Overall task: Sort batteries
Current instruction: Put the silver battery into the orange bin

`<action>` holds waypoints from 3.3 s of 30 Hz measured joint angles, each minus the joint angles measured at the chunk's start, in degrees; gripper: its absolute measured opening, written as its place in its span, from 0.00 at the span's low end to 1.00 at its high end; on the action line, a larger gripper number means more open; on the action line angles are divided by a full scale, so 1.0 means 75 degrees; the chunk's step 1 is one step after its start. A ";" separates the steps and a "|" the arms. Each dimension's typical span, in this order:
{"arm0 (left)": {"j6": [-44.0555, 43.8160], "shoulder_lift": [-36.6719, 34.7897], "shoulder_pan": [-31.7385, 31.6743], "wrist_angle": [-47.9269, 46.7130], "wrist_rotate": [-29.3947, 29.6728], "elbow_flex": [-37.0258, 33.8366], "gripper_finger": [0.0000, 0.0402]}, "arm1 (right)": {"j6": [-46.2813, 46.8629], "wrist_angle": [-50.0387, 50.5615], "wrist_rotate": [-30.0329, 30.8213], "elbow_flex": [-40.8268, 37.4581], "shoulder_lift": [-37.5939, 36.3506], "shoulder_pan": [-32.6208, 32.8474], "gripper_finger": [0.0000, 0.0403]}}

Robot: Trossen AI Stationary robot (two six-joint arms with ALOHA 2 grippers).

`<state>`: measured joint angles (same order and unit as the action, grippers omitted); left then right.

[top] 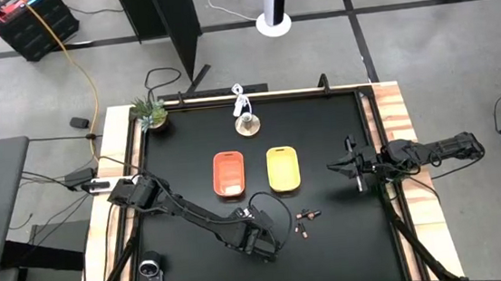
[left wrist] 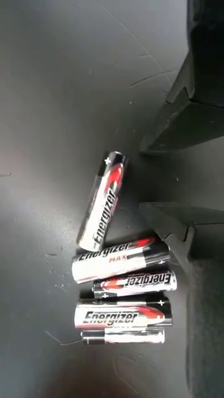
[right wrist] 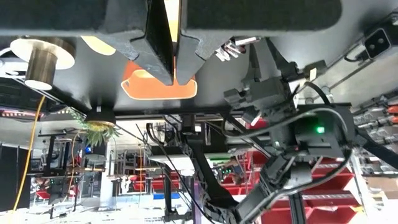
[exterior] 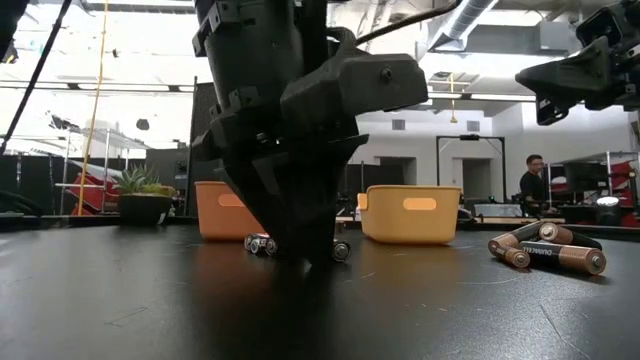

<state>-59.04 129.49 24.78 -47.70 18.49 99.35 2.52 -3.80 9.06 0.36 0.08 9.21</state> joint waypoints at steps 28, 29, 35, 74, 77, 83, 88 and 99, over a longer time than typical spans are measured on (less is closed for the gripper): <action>0.6900 0.0172 -0.0334 -0.1510 0.0543 0.1565 0.43 | -0.0139 -0.0004 0.0000 0.0000 0.0003 -0.0003 0.09; 0.7166 0.0170 -0.0398 -0.1489 0.0495 0.1565 0.44 | -0.0139 -0.0005 0.0000 0.0000 0.0003 -0.0003 0.09; 0.8299 0.0167 -0.0685 -0.1446 -0.0277 0.1568 0.50 | -0.0136 -0.0007 0.0000 0.0000 0.0003 -0.0003 0.09; 0.9180 0.0242 -0.1098 -0.0471 -0.1406 0.0979 0.16 | -0.0139 -0.0003 0.0000 0.0058 0.0000 -0.0006 0.09; 0.9173 0.0242 -0.1105 -0.0438 -0.1406 0.0979 0.13 | -0.0139 0.0001 0.0000 0.0058 0.0003 -0.0006 0.09; 0.8902 0.0242 -0.1114 -0.0289 -0.1409 0.0979 0.09 | -0.0136 -0.0001 0.0000 0.0071 0.0003 -0.0006 0.09; 0.8885 0.0242 -0.1114 -0.0202 -0.1418 0.0979 0.09 | -0.0136 -0.0004 0.0000 0.0083 0.0002 -0.0006 0.09; 0.8861 0.0286 -0.1114 -0.0172 -0.1291 0.1369 0.09 | -0.0136 -0.0004 0.0000 0.0093 0.0003 -0.0006 0.09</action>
<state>7.42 131.63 16.43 -48.99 8.81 109.62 1.50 -3.84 9.06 1.06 0.10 9.17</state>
